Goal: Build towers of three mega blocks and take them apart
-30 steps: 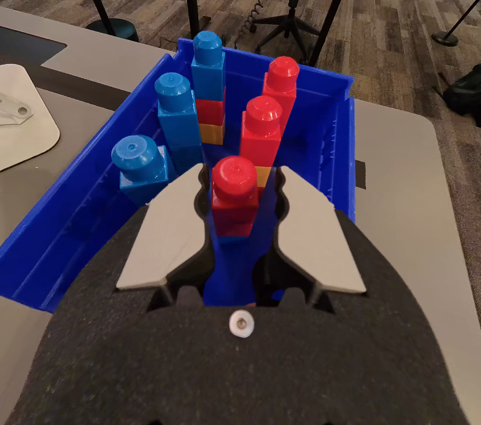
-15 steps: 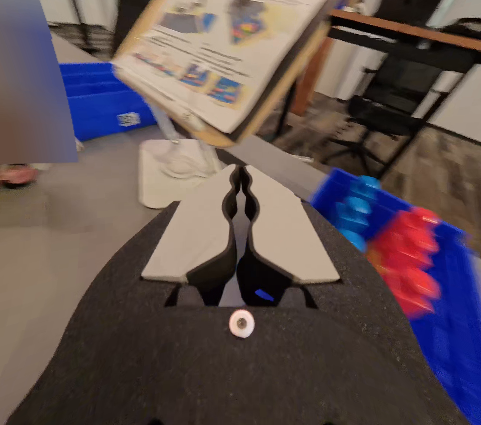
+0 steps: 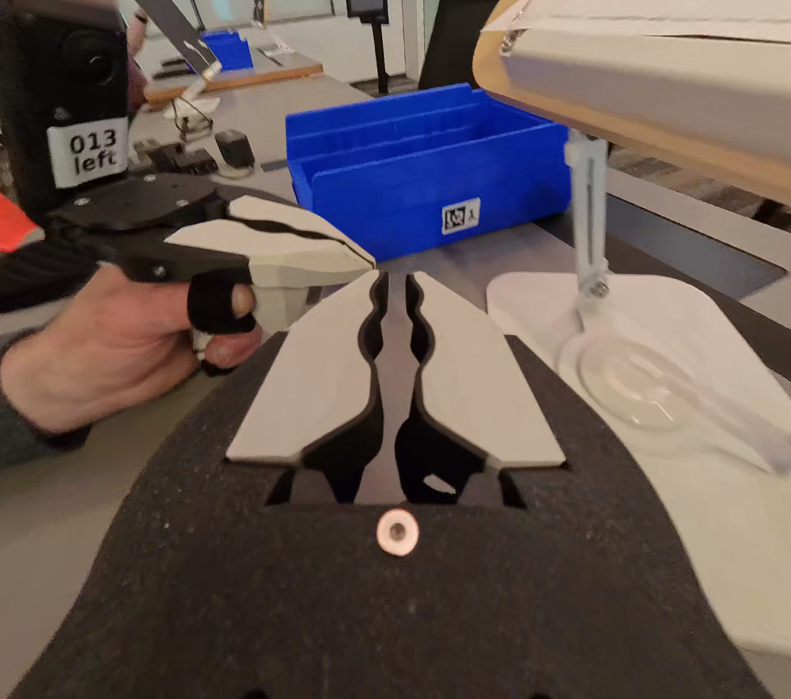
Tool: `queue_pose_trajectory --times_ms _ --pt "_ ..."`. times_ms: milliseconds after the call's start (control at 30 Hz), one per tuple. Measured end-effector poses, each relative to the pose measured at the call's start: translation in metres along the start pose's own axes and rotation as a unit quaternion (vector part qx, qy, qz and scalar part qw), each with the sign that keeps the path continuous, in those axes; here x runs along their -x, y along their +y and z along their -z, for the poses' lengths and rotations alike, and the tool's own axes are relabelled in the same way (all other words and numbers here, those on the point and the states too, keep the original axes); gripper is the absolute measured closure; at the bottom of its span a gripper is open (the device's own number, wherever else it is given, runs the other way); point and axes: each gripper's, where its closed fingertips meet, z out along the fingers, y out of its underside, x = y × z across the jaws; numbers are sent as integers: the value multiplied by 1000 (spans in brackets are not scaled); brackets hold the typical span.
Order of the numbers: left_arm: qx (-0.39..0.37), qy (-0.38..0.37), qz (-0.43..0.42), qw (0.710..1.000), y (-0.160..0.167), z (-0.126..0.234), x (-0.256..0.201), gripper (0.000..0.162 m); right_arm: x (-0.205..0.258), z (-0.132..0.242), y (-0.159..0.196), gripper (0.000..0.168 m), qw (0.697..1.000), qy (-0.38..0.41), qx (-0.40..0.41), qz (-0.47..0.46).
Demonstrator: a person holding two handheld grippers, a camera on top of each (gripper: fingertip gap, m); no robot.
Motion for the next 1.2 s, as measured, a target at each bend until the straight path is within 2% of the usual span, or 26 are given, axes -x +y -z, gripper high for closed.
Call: queue_pose_trajectory --times_ms 167,267,433,533,633,667,867,933,1000,1033,1133,1200 --pt "-43 -58 26 997 -16 19 26 162 6 -45 1 154 999 -33 -4 -6" --pt "-58 -67 40 995 -23 27 33 159 11 -48 11 151 999 -35 10 20" --pt "-66 -98 38 992 -30 40 47 157 14 -40 8 148 999 -44 -7 31" --pt "-48 -168 19 984 -31 59 79 152 15 -41 10 143 998 -48 -2 28" --pt "26 -262 -18 965 -25 85 127 138 15 -41 10 143 998 -51 -3 28" --pt "50 -266 -15 962 -23 87 138 138 16 -41 10 143 998 -53 -2 27" --pt "218 -284 13 934 -2 79 198 124 17 -41 11 142 998 -59 0 27" --pt "304 -244 52 919 24 66 200 119 16 -41 10 142 998 -61 -2 22" --pt "368 -223 81 899 44 58 203 105 16 -40 10 142 998 -63 -3 17" --pt "363 -234 80 899 43 54 209 113 16 -40 10 142 998 -65 -3 15" --pt "426 -227 96 870 60 53 215 112 16 -40 10 142 998 -67 -3 14" --pt "467 -221 96 851 71 54 219 118 16 -40 10 142 998 -68 -3 15"
